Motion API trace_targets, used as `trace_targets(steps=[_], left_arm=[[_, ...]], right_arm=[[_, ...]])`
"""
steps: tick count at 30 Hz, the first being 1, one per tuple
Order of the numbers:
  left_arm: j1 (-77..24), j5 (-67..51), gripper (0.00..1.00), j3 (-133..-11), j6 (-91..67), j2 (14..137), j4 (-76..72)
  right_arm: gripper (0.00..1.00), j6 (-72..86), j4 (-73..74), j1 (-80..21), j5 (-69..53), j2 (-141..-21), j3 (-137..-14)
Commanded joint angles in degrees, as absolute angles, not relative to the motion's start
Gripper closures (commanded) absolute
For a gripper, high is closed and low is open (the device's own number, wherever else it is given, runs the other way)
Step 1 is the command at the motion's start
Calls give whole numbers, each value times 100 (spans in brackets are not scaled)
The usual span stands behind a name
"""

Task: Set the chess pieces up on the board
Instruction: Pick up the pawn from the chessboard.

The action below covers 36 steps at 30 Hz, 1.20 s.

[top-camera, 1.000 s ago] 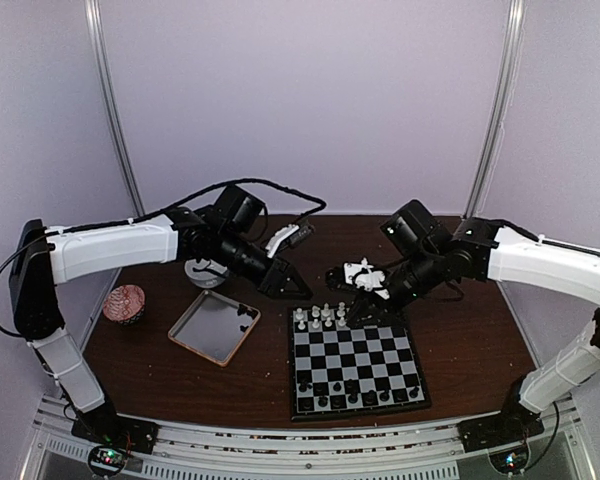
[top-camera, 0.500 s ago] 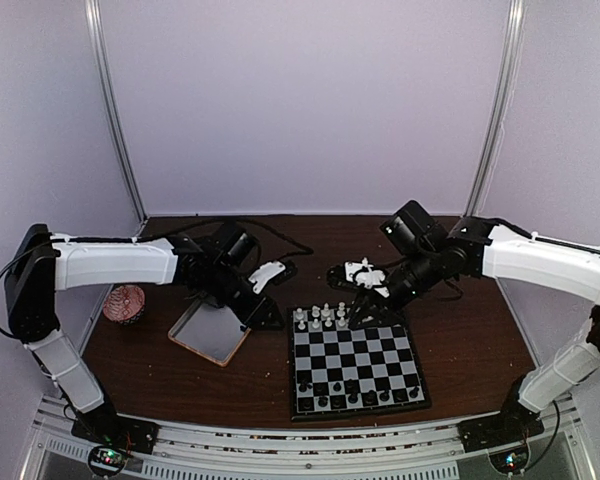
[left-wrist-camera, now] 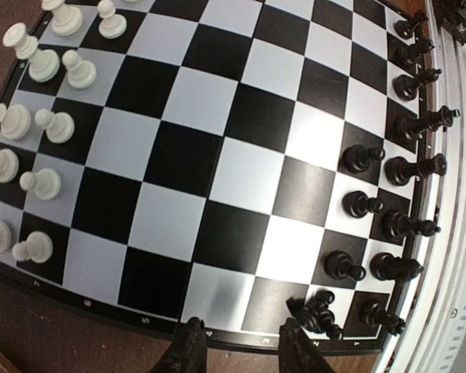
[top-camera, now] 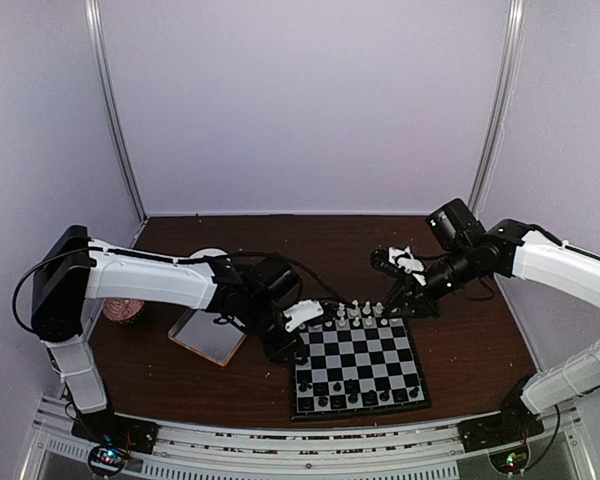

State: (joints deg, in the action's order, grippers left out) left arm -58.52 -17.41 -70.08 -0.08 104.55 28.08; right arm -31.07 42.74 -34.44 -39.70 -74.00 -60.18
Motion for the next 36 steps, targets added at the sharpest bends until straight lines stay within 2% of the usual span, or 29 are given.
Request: trace_targets(steps=[1,17,36], left_arm=[[-6023,-1580,67,-7551,465,10796,3120],[-6222,-1451,69,-8538,1472,11505,4656],[-6231,-1439,69,-8870,1723,11705,4888]], right_arm=[[74,-3023,4106,-3118,-4189,-7236,-5892],[73,-3085,4068,-2962,-4272,-7144,-5801],[72,-3078,4052,-2951,-4289,-7190,-5784]])
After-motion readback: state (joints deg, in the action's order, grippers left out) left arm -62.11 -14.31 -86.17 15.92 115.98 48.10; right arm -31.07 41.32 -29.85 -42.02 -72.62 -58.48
